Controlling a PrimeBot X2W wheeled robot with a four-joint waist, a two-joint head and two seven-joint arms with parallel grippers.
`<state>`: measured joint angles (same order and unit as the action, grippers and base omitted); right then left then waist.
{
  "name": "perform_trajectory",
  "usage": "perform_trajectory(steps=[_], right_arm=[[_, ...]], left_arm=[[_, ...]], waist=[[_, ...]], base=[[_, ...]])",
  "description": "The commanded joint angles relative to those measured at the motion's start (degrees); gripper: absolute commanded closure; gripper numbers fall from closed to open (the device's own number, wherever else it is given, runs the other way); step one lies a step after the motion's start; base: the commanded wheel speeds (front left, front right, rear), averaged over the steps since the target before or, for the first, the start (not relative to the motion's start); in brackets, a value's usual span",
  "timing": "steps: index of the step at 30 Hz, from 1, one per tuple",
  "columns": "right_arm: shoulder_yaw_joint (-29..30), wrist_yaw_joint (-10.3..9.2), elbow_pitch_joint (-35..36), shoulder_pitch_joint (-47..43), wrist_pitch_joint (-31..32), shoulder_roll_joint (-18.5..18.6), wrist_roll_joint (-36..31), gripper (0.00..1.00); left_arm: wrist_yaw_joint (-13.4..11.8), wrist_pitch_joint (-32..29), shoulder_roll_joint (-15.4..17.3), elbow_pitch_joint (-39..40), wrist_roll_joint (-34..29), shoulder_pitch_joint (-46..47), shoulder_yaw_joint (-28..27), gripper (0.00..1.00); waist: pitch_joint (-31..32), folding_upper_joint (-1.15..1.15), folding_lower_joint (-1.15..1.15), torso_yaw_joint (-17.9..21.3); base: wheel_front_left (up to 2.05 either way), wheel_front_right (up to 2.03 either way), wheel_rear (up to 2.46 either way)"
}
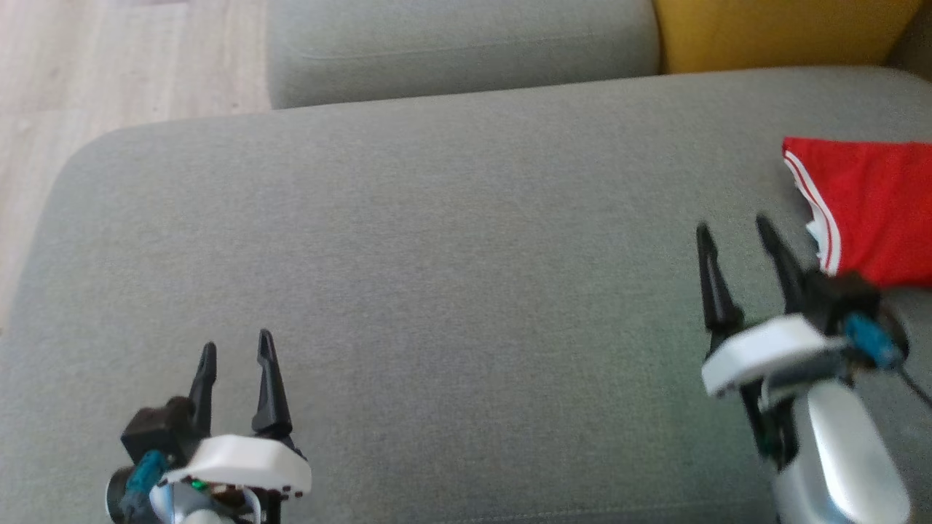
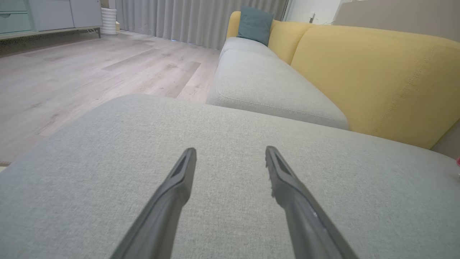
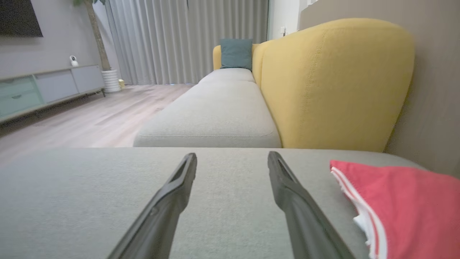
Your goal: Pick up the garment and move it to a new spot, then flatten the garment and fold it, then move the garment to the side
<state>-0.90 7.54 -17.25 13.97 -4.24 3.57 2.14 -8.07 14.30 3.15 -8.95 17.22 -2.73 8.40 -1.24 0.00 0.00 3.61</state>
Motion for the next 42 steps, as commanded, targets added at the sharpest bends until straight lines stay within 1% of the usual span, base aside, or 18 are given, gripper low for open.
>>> perform_trajectory(steps=[1, 6, 13, 33, 34, 39, 42], right_arm=[[-1.83, -0.05, 2.63, -0.13, -1.34, -0.64, 2.66, 0.00], [-2.03, -0.05, 3.30, -4.96, -4.39, -0.67, 6.24, 0.00], [-4.00, -0.05, 2.21, -6.80, -6.67, -0.68, 7.21, 0.00], [-3.92, -0.05, 1.01, -6.74, -6.79, -0.68, 7.05, 0.00], [-2.67, 0.00, -0.67, -7.87, -6.43, -0.76, 6.95, 1.00], [-2.69, 0.00, -4.86, -10.08, -6.29, -0.90, 7.20, 1.00], [-2.42, 0.00, -4.71, -9.98, -5.85, -0.90, 9.19, 1.00]], left_arm=[[-0.25, 0.70, -0.13, 1.35, -0.55, 1.64, -1.82, 0.00], [-0.31, 0.70, -0.20, 0.40, -0.81, 0.62, -1.08, 0.00], [-0.30, 0.70, -0.24, -0.49, -0.71, -0.08, -0.01, 0.00], [-0.29, 0.70, -0.26, -1.16, -1.62, 0.55, 1.44, 0.00], [-0.24, -0.01, -0.06, -2.64, -1.05, -1.87, 3.13, 1.00], [-0.21, -0.21, -0.06, -6.74, -0.74, -3.33, 3.82, 1.00], [0.13, -0.58, 0.02, -6.56, 1.19, -3.12, 3.51, 1.00]], waist=[[0.79, 0.00, 0.00, -1.04], [1.35, 0.00, 0.00, -2.16], [1.69, 0.00, 0.00, -2.36], [1.70, 0.00, 0.00, -2.68], [1.72, 0.00, 0.00, -2.72], [1.72, 0.00, 0.00, -2.73], [1.71, 0.00, 0.00, -2.75]], base=[[0.00, 0.00, 0.00], [0.00, 0.00, 0.00], [0.00, 0.00, 0.00], [0.00, 0.00, 0.00], [0.00, 0.00, 0.00], [0.00, 0.00, 0.00], [0.00, 0.00, 0.00]])
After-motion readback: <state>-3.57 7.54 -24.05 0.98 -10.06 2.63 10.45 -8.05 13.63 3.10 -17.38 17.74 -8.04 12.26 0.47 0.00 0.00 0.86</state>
